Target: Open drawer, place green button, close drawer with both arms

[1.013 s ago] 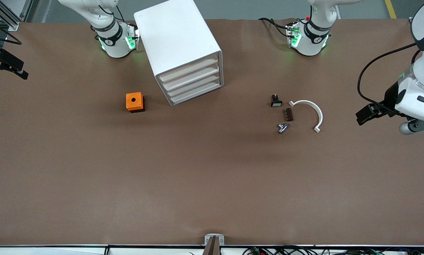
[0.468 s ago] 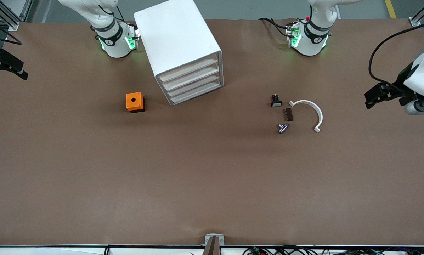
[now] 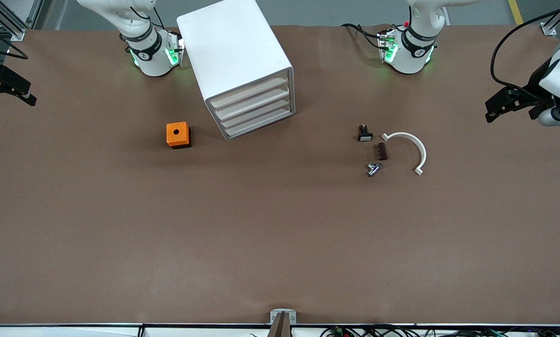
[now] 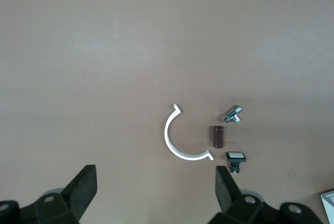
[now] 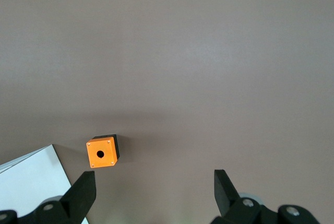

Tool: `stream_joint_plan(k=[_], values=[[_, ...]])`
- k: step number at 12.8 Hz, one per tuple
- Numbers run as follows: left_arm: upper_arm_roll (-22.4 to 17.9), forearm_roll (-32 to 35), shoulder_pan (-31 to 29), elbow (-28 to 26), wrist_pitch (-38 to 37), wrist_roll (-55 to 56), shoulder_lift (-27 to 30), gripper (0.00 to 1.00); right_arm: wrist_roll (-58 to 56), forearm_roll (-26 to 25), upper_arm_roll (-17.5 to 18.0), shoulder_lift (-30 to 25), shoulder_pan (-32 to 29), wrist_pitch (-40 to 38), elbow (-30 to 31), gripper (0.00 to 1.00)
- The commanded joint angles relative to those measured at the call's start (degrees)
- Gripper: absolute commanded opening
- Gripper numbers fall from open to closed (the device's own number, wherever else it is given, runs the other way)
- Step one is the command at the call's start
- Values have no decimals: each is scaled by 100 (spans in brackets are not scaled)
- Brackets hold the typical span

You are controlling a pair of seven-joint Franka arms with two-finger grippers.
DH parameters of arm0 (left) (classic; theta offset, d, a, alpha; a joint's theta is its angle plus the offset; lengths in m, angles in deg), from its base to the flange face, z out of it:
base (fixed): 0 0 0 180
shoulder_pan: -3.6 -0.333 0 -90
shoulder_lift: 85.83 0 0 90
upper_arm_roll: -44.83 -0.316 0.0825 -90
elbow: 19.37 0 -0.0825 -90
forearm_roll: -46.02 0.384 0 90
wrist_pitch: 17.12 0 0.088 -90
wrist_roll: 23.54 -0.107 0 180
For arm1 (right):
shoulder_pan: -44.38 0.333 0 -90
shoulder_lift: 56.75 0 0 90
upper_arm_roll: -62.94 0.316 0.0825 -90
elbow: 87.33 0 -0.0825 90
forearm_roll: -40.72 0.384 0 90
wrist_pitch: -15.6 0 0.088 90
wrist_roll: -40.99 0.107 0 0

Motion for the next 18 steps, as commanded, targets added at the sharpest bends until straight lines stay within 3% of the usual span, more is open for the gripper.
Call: stream_joint_plan(k=[1,7,12,18], values=[[-96,-76,72,-249,120,-110,211,100,-57,59,28,-164,-81,75,151,100],[-61,-67,54,-390,76,-102,325,100,4,15,28,-182,-151,57,160,100],[-79,-67,45,66,-73,-119,80,100,4,-29,46,-190,-151,48,160,100],[-96,-67,19,251,-205,-136,62,100,153,-135,55,-190,-151,39,160,100]])
